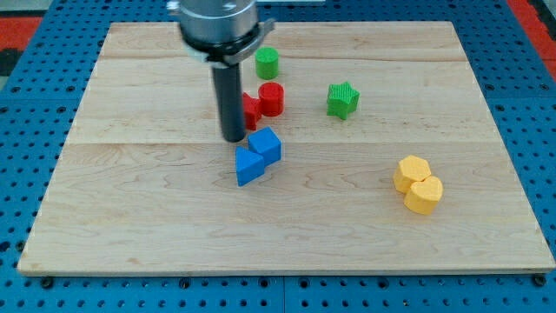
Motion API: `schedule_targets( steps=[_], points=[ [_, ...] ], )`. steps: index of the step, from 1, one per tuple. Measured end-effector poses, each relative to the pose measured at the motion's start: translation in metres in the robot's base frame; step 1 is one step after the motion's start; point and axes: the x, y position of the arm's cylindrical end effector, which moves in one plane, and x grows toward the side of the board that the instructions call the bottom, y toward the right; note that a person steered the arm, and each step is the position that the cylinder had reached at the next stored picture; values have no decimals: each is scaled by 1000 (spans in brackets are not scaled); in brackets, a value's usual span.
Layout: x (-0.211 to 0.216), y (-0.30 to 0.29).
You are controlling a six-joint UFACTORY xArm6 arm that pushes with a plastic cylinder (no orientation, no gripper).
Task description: Separate the triangle with cube
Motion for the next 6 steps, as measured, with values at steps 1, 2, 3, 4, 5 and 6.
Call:
schedule_targets(
  steps=[1,2,3,4,5,6],
  points=[
    [45,-22],
    [53,-1],
    [52,28],
    [39,55],
    [25,78],
    [25,93]
  ],
)
